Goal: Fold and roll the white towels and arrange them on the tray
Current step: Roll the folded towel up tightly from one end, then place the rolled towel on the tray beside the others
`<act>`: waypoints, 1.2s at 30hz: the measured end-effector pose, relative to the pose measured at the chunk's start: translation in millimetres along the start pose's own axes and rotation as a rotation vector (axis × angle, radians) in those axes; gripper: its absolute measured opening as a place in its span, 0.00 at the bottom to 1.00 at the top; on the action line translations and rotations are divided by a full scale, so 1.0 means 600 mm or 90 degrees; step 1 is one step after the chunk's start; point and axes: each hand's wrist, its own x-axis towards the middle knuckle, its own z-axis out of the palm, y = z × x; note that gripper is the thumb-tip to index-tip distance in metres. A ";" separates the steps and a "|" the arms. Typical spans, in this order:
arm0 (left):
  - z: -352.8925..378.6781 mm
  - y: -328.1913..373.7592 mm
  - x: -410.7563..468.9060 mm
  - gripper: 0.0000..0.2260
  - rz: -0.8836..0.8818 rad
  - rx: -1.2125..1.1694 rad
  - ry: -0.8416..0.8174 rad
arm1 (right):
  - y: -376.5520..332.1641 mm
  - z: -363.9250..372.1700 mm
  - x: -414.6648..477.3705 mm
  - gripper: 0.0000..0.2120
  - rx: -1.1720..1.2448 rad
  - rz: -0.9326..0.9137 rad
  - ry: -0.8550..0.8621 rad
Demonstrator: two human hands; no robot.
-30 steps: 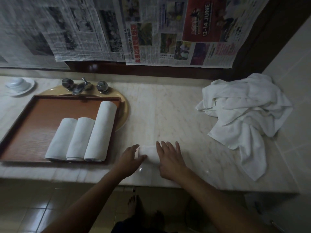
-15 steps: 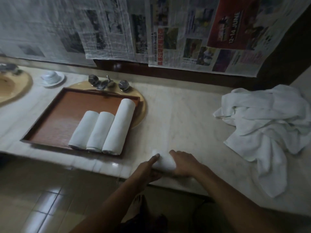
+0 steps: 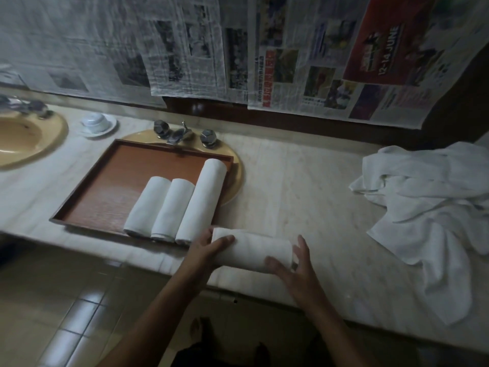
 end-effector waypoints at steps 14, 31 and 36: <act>-0.243 0.178 -0.002 0.22 0.198 0.094 -0.006 | -0.196 0.219 0.098 0.32 0.257 -0.098 -0.267; -0.582 0.169 0.118 0.14 0.063 0.379 0.108 | -0.374 0.677 0.336 0.33 -0.565 -0.154 -0.192; -0.573 0.193 0.172 0.11 -0.075 0.643 -0.014 | -0.362 0.726 0.360 0.31 -0.833 -0.119 -0.159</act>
